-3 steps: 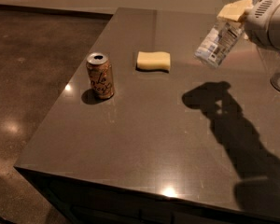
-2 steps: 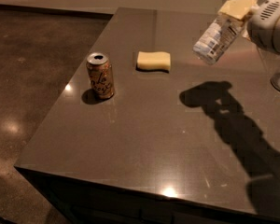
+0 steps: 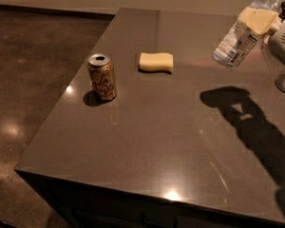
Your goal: Place blue plastic bottle upright
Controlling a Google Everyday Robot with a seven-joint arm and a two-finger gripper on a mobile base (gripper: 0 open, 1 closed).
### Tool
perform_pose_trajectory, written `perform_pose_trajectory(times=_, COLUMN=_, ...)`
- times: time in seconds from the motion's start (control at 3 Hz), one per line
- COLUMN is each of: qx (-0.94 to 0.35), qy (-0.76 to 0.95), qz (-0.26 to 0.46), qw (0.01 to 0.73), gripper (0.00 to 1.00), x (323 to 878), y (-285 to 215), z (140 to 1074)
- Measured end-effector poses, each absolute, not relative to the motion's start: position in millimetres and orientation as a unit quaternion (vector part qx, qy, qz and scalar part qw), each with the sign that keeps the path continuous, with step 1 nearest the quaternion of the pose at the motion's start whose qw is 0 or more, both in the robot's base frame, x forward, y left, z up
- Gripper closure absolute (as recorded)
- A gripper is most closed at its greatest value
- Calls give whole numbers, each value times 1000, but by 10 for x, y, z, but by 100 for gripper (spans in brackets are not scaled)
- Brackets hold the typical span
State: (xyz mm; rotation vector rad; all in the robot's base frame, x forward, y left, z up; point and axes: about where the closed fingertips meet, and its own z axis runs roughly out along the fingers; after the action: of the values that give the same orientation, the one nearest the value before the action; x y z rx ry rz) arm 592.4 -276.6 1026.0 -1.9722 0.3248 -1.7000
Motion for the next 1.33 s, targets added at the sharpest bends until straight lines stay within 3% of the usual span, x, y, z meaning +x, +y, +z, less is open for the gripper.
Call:
perform_pose_trajectory(times=0.67, qx=-706, qy=-38, qz=-683, qw=181, gripper=100, x=5750, y=-2391, z=10194)
perform_pose_trajectory(times=1.33, qx=-705, qy=-114, qz=-686, qw=137, gripper=100, x=5597, y=-2194, z=9890)
